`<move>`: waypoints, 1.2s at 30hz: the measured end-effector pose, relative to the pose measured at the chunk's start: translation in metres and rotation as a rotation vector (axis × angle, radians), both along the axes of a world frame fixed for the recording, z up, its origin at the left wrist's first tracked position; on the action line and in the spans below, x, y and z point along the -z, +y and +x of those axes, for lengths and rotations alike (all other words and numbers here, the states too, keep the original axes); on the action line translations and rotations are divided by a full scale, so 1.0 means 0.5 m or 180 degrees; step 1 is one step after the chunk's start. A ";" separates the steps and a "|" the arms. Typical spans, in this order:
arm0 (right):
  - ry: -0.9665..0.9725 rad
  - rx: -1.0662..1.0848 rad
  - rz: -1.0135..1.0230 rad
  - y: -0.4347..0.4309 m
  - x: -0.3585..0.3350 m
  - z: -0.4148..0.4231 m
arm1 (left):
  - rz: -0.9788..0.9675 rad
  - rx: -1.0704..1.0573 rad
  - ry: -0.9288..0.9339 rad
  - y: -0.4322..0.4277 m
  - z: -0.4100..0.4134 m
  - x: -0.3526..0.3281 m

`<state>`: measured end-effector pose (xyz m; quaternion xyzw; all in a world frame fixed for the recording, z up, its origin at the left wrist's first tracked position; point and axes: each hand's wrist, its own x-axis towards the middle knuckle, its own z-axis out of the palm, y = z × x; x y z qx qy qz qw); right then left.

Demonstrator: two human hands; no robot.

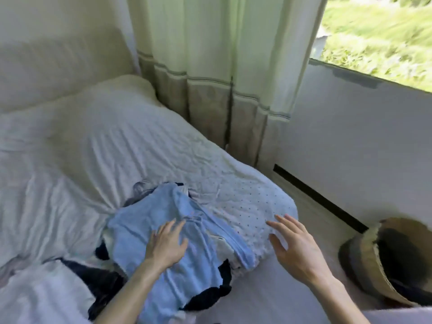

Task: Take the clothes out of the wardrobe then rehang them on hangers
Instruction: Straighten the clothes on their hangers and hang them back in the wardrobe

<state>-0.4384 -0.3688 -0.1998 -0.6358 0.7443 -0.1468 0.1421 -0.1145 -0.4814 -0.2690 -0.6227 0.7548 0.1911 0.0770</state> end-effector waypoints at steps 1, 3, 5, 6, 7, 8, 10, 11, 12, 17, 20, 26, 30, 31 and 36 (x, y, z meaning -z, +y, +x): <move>0.0022 -0.0220 0.0018 -0.024 -0.001 0.024 | -0.0009 -0.0197 0.0019 0.015 0.037 -0.001; 0.0054 -0.0667 0.0057 -0.069 -0.002 0.070 | -0.0011 -0.0607 0.0074 0.053 0.101 0.000; 0.0093 -0.1111 0.0121 -0.098 -0.001 0.117 | -0.0003 -0.0940 0.0105 0.095 0.147 0.003; 0.0101 -0.1296 0.0185 -0.109 0.003 0.135 | -0.0020 -0.1063 0.0089 0.117 0.162 0.003; 0.0093 -0.1455 0.0260 -0.118 0.006 0.151 | -0.0032 -0.1191 0.0070 0.138 0.173 0.002; 0.0087 -0.1610 0.0329 -0.125 0.009 0.165 | -0.0058 -0.1328 0.0085 0.160 0.180 0.003; 0.0070 -0.1895 0.0468 -0.134 0.017 0.188 | -0.0075 -0.1584 0.0138 0.203 0.184 0.005; 0.0064 -0.2017 0.0518 -0.135 0.022 0.196 | -0.0066 -0.1687 0.0131 0.223 0.183 0.007; 0.0062 -0.2124 0.0551 -0.135 0.028 0.202 | -0.0044 -0.1784 0.0124 0.242 0.178 0.013; 0.0047 -0.2409 0.0724 -0.128 0.077 0.203 | 0.0160 -0.2044 0.0214 0.300 0.133 0.037; 0.0108 -0.2528 0.0861 -0.126 0.114 0.191 | 0.0199 -0.2096 0.0180 0.312 0.097 0.061; 0.0395 -0.2708 0.1170 -0.123 0.181 0.164 | 0.0777 -0.2113 0.0160 0.309 0.038 0.121; 0.0515 -0.2714 0.1456 -0.155 0.218 0.170 | 0.1023 -0.2041 0.0189 0.272 0.046 0.164; 0.0549 -0.2743 0.1533 -0.170 0.229 0.177 | 0.1102 -0.1993 0.0169 0.257 0.053 0.176; 0.0647 -0.2682 0.2018 -0.283 0.289 0.240 | 0.1429 -0.1806 0.0090 0.142 0.112 0.234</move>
